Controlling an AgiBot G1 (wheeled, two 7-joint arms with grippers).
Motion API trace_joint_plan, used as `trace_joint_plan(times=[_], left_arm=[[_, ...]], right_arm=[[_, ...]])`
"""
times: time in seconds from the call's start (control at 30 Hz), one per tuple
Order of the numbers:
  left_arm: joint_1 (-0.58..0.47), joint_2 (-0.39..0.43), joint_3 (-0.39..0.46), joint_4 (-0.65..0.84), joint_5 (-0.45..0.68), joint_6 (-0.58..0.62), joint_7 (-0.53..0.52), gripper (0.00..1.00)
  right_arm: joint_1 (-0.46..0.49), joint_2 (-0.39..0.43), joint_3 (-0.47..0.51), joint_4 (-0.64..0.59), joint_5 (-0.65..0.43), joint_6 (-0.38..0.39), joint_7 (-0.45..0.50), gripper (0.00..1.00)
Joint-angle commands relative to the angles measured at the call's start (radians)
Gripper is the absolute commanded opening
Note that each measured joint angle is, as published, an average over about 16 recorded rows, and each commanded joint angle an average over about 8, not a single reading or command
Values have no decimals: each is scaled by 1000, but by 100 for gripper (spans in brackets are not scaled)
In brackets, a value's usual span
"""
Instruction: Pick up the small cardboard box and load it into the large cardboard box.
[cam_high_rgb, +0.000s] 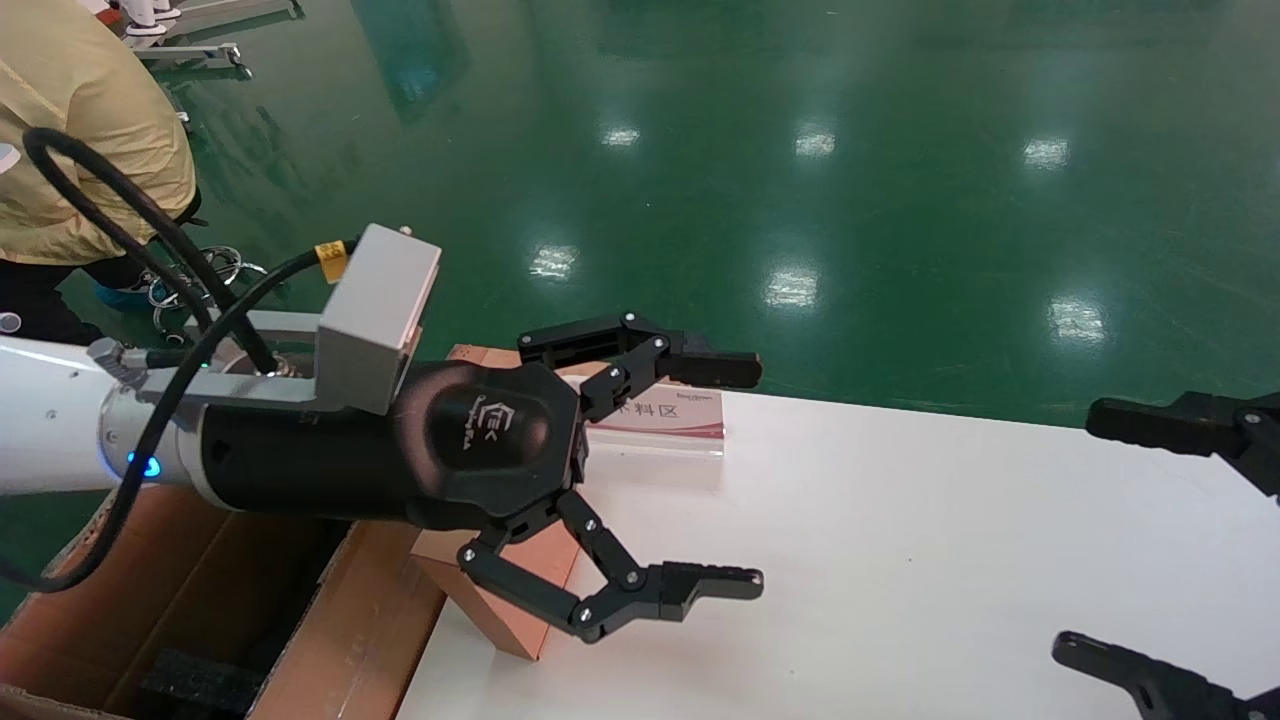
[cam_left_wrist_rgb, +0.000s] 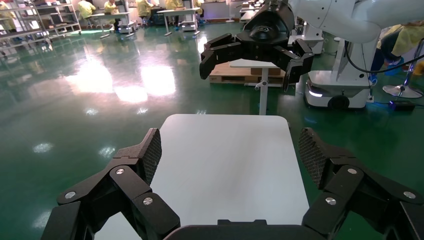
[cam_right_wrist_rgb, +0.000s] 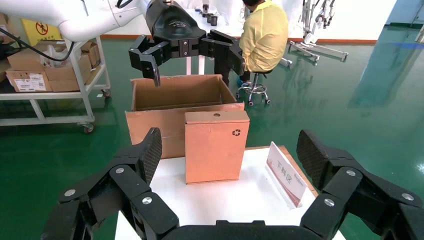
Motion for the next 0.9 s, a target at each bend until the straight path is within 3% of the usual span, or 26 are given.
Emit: trace_joint_plan(times=[0.03,0.57,0.7,0.9], left_arm=[[0,0,0,0,0,0,0,100],[-7,-9,10,-1,23,-7,-21,100],[-40,-34,41,-13,91,-23,-90,100],[-160,-70,126,-45,277,-23,-276,100]], right_arm=[[0,0,0,0,0,0,0,100],[0,0,0,0,0,0,0,100],[0,0,-1,-1,0,0,0,100],[1,0,-1,-1,0,0,-1,100]])
